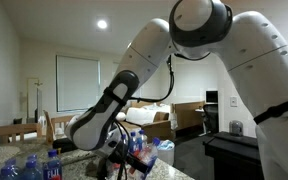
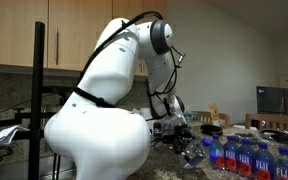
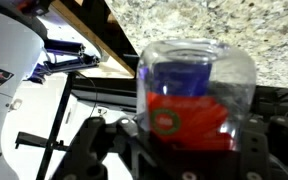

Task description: Pick up the bottles laying on the table and put them upright on the left and right side of the table

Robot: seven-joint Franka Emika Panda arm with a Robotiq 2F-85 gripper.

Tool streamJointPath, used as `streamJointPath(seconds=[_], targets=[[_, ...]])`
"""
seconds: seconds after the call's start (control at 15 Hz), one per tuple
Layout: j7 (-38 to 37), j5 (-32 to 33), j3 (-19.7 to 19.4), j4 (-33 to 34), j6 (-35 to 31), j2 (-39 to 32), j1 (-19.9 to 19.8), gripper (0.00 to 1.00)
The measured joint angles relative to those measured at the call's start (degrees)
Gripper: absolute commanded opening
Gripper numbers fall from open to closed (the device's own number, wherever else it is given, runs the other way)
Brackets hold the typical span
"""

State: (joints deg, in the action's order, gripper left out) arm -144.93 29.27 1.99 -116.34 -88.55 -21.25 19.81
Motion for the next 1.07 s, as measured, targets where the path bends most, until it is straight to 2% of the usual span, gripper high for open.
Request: streamJointPath(seconds=[0.53,1.07], targets=[[0.0,-0.1,-0.2,13.2,12.0,-13.0,-0.8,0.44],[-0.4,-0.1,-1.8,22.8,19.5,-20.3,-0.8,0.44]])
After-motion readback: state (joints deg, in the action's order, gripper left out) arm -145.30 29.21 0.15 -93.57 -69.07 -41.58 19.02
